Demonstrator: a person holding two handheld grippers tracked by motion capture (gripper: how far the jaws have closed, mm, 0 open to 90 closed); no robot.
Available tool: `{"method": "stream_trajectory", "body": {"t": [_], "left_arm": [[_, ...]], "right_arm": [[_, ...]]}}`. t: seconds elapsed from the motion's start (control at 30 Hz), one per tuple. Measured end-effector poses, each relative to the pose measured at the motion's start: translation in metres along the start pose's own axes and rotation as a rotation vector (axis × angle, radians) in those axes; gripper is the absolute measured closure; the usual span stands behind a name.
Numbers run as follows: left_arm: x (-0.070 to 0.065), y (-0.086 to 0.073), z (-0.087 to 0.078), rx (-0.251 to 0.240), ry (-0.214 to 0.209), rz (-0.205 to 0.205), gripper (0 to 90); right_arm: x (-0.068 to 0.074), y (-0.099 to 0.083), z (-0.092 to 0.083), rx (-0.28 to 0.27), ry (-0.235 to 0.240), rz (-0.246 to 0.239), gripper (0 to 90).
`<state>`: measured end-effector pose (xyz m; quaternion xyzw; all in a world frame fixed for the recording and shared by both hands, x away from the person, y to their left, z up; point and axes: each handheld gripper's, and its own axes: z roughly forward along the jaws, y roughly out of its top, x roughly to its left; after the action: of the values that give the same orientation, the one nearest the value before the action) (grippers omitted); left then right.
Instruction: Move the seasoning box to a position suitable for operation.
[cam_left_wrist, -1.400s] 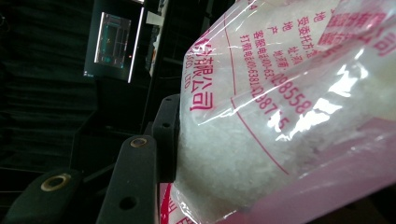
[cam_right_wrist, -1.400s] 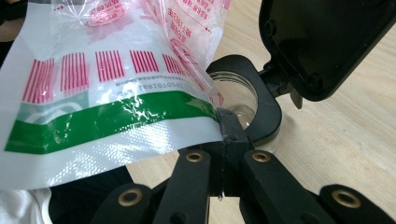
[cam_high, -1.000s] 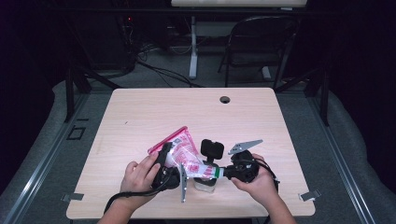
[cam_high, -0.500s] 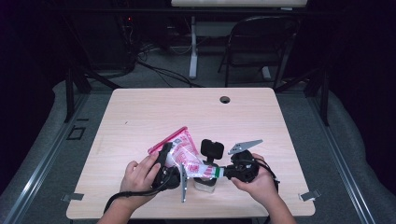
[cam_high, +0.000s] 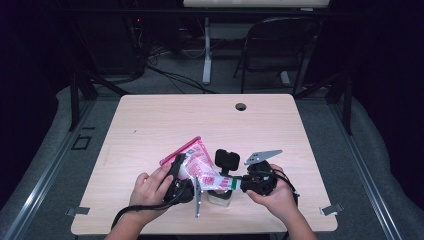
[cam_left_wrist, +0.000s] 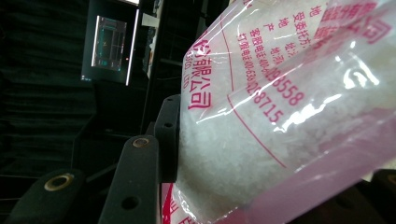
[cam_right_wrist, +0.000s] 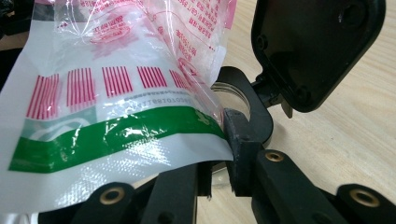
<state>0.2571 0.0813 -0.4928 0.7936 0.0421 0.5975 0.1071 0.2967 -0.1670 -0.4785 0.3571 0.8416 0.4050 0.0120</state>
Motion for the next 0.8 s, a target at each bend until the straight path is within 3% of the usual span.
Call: {"method": "stream_trajectory", "body": {"t": [0.2,0.8], "left_arm": [[-0.0002,0.0009,-0.0001,-0.004,0.009,0.004,63.1],[0.0006,0.0037,-0.0035,-0.008,0.036,0.03,63.1]], "right_arm": [[-0.0001,-0.0005,0.0004,0.003,0.002,0.002,89.7],[-0.0029,-0.002,0.0014,0.008,0.016,0.007,90.0]]}}
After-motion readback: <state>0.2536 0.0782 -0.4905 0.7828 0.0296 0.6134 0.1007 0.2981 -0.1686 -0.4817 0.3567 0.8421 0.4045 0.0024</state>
